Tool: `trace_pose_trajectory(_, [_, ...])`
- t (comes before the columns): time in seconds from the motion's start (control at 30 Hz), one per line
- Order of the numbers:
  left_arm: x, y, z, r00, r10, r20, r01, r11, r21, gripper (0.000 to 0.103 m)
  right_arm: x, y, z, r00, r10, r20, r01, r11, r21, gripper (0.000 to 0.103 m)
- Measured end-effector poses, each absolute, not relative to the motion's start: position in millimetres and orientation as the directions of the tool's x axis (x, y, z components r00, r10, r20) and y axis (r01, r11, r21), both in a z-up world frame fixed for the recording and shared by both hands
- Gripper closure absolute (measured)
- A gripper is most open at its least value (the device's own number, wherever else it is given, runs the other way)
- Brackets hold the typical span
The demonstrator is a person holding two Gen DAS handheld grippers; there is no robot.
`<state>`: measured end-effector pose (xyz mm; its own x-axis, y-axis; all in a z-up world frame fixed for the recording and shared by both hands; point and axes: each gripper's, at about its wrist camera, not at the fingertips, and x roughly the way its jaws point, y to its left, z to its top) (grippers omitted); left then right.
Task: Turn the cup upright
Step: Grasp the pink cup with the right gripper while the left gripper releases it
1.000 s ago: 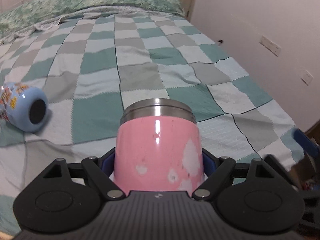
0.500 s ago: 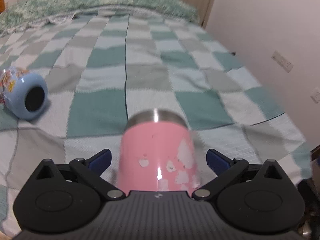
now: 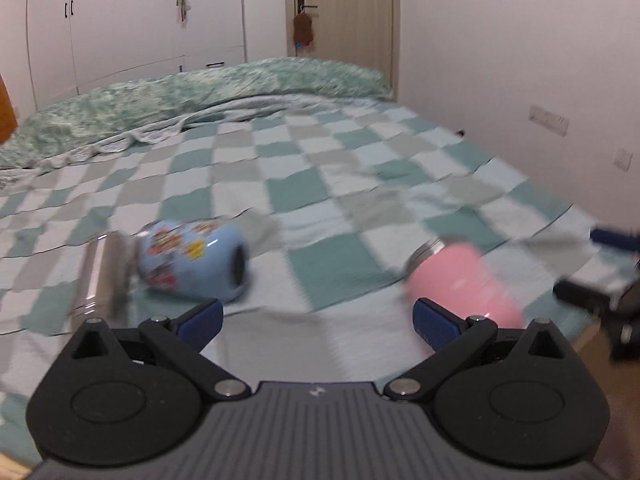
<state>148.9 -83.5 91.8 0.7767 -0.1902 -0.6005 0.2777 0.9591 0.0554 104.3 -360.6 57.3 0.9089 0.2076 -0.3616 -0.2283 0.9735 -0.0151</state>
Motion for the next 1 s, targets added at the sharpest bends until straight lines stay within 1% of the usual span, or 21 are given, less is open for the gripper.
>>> trace_pose_trajectory(0.13, [142.0,-56.8,81.3,0.781,-0.196,-0.593,0.296,0.952,0.075,0.000,127.5,-329.1,64.3,0.869,0.219,-0.444,-0.246,0.969,-0.004,0.000])
trace_pose_trajectory(0.27, [139.7,-43.7,74.2,0.775,-0.213,-0.595,0.320,0.944,0.078,0.000,158.1,-308.8,65.9,0.809,0.209,-0.550,-0.232,0.972,0.029,0.000])
trace_pose_trajectory(0.4, [141.1,-34.8,68.4,0.772,-0.233,-0.591,0.331,0.942,0.060,0.000,190.7,-301.6,57.4,0.727,0.181,-0.662,-0.178,0.981,0.073,0.000])
trace_pose_trajectory(0.57, [144.1,-31.2,60.3,0.763,-0.254,-0.595,0.351,0.935,0.050,0.000,221.7,-300.0,44.5,0.633,0.164,-0.757,-0.116,0.986,0.118,0.001])
trace_pose_trajectory(0.7, [148.5,-31.4,55.3,0.761,-0.266,-0.591,0.355,0.934,0.036,0.000,241.7,-298.7,37.3,0.570,0.175,-0.803,-0.074,0.984,0.162,0.003])
trace_pose_trajectory(0.77, [149.6,-32.1,53.3,0.763,-0.265,-0.590,0.354,0.935,0.037,0.000,250.3,-295.1,35.0,0.562,0.153,-0.813,-0.066,0.988,0.140,0.004])
trace_pose_trajectory(0.83, [149.2,-32.1,51.7,0.763,-0.265,-0.590,0.351,0.936,0.034,0.000,256.3,-294.3,31.4,0.553,0.127,-0.824,-0.048,0.992,0.120,0.007])
trace_pose_trajectory(0.87, [148.7,-31.5,51.3,0.762,-0.268,-0.589,0.353,0.935,0.030,0.000,259.3,-296.0,28.2,0.533,0.150,-0.833,-0.045,0.988,0.149,0.016])
trace_pose_trajectory(0.9, [147.9,-31.0,50.7,0.761,-0.271,-0.589,0.353,0.935,0.025,0.000,260.4,-297.5,25.9,0.519,0.179,-0.836,-0.046,0.982,0.182,0.017])
trace_pose_trajectory(1.0, [145.7,-28.7,50.3,0.763,-0.267,-0.588,0.347,0.937,0.025,0.000,255.7,-298.1,26.7,0.529,0.204,-0.824,-0.072,0.978,0.196,0.018])
